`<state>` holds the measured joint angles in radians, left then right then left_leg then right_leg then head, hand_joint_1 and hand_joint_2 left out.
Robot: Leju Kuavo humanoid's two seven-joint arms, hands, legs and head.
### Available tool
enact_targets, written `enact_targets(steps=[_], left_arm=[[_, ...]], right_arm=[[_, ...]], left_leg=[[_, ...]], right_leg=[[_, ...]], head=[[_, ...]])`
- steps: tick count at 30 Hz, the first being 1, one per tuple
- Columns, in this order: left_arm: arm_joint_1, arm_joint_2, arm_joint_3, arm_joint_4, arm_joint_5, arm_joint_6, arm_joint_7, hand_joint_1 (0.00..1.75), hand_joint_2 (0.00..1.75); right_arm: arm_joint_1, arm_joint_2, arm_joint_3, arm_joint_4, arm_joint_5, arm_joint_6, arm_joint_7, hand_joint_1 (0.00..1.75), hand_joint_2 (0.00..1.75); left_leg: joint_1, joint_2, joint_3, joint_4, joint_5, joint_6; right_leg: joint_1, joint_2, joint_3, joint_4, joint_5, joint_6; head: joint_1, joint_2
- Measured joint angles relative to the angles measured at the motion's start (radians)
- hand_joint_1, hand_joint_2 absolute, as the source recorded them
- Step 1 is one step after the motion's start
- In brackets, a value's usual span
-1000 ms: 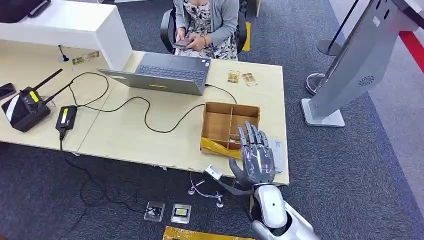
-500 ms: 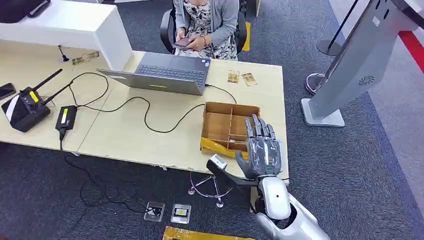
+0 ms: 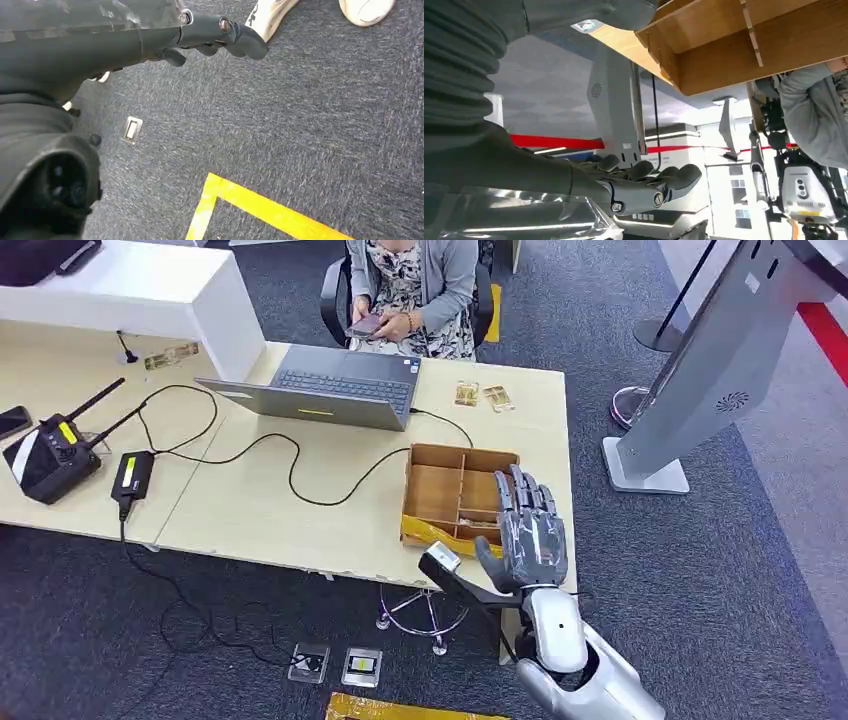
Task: Pass the card to the sensor for recognition and then transmit it.
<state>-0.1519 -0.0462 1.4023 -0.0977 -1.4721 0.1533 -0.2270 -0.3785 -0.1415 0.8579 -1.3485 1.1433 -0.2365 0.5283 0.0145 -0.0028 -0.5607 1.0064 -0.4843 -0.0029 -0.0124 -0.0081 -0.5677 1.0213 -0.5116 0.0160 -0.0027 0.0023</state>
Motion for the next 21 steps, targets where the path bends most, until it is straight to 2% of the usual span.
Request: enact_targets(steps=[10,21], left_arm=[[0.0,0.003,-0.001,0.0,-0.022,-0.003,-0.003,0.0,0.0],[0.001,0.0,-0.001,0.0,-0.019,0.0,-0.003,0.0,0.0]], right_arm=[[-0.001,0.001,0.001,0.063,0.004,-0.014,-0.01,0.0,1.75],[-0.018,0.042,0.009,0.151,0.028,0.001,-0.034,0.0,1.75]], left_leg=[[0.0,0.0,0.0,0.0,0.0,0.0],[0.0,0.0,0.0,0.0,0.0,0.0]], right_leg=[[0.0,0.0,0.0,0.0,0.0,0.0],[0.0,0.0,0.0,0.0,0.0,0.0]], head=[[0.0,0.0],[0.0,0.0]])
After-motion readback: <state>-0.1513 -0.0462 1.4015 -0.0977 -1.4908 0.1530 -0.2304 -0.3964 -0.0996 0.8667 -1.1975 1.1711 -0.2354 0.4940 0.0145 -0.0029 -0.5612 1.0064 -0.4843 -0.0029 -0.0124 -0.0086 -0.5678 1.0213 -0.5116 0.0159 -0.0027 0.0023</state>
